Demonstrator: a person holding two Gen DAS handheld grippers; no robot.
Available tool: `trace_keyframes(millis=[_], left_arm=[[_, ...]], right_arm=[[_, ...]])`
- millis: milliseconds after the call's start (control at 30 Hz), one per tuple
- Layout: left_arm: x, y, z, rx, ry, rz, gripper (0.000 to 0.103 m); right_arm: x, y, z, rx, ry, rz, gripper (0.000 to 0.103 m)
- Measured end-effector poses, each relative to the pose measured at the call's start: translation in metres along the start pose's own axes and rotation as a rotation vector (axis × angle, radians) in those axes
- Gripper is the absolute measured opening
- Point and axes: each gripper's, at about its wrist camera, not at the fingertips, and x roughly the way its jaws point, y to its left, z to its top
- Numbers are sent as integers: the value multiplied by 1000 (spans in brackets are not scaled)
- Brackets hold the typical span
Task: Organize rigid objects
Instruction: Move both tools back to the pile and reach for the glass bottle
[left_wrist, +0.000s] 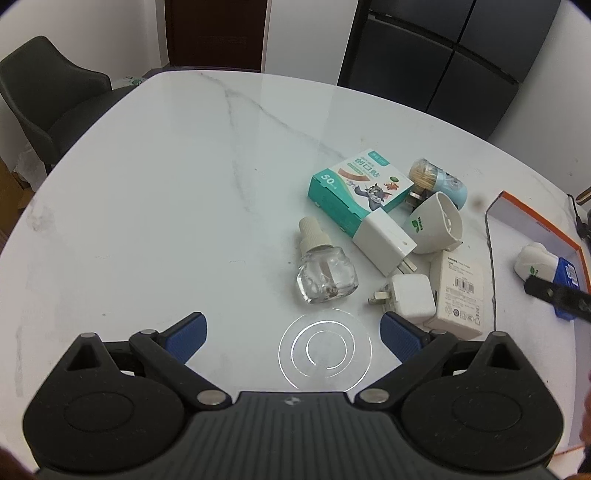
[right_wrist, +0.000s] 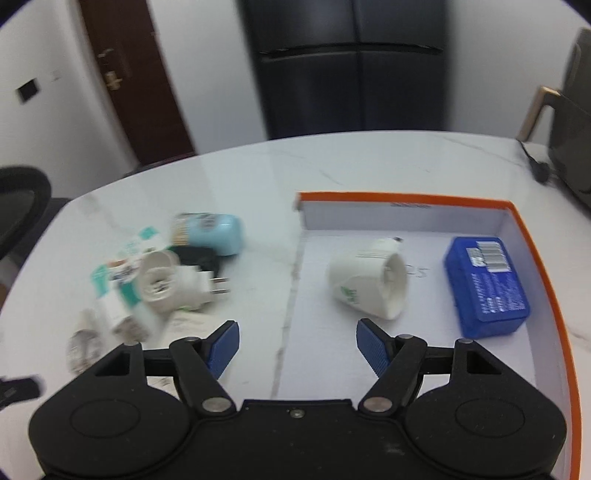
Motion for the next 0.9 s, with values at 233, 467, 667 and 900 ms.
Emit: trace_keyframes(millis=[233, 467, 667, 900], left_arm=[[21, -4, 12, -5, 3, 4, 103], [50, -8, 18, 23, 3, 35, 100], [66, -12, 16, 35, 8, 15, 80], [62, -12, 10, 121, -41, 23, 50]], right_arm=[[-16, 30, -5, -24, 7, 87, 84], [-16, 39, -10, -48, 22, 87, 84], [-12, 47, -13, -69, 32, 86, 84], [1, 60, -20, -73, 62, 83, 84]])
